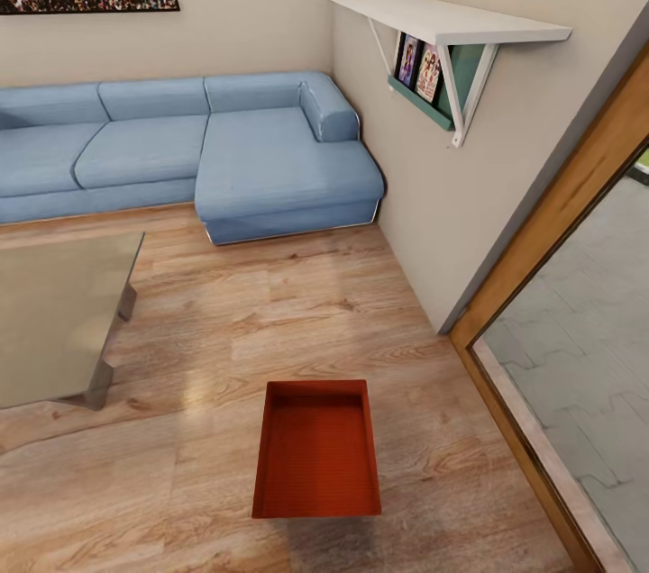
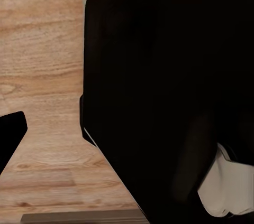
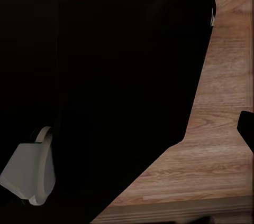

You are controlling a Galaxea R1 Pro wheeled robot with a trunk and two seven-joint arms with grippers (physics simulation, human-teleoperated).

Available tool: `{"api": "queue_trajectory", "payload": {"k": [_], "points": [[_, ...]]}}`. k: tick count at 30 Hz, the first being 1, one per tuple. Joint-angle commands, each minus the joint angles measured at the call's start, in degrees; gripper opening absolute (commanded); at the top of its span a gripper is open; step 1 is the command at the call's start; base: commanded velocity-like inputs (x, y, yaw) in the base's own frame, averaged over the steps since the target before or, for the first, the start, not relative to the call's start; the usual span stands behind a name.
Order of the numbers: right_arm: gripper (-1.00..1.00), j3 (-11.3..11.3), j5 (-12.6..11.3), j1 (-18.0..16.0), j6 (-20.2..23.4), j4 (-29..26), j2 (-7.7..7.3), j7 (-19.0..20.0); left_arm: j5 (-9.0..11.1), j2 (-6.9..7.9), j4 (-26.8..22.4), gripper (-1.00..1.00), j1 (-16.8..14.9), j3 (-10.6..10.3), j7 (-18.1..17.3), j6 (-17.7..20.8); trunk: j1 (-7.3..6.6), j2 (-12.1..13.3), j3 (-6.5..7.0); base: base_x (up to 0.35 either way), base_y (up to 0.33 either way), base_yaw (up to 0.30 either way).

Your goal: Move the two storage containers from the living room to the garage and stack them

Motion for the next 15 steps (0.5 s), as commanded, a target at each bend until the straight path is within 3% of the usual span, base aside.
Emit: {"api": "queue_trajectory", "payload": {"k": [1,9,12,14,15], "points": [[1.0,0.5,-0.6,0.0,-0.3,-0.1,-0.3,-0.1,0.5,-0.07,0.0,1.0,0.0,-0.2,-0.2,-0.1,0.0,0.0,-0.04,0.0,0.0,0.0],[1.0,0.6,-0.6,0.0,-0.1,-1.8,-1.26,-0.6,0.2,0.64,-2.3,1.0,-0.1,-0.1,0.0,-1.1,0.0,0.0,-0.04,0.0,0.0,0.0],[1.0,0.6,-0.6,0.0,0.5,-8.2,-2.56,-1.0,0.1,1.33,-8.3,1.0,-0.1,-0.1,-0.2,-0.5,0.0,0.0,-0.04,0.0,0.0,0.0],[1.0,0.6,-0.6,0.1,2.3,-16.7,-4.66,-3.0,0.0,1.61,-14.0,1.0,-0.1,-0.1,-0.2,1.6,0.0,0.0,-0.04,0.0,0.0,0.0],[1.0,0.5,-0.6,0.2,3.0,-18.3,-5.09,-3.7,0.0,1.64,-15.3,1.0,-0.1,-0.1,-0.2,2.2,0.0,0.0,-0.04,0.0,0.0,0.0]]}}
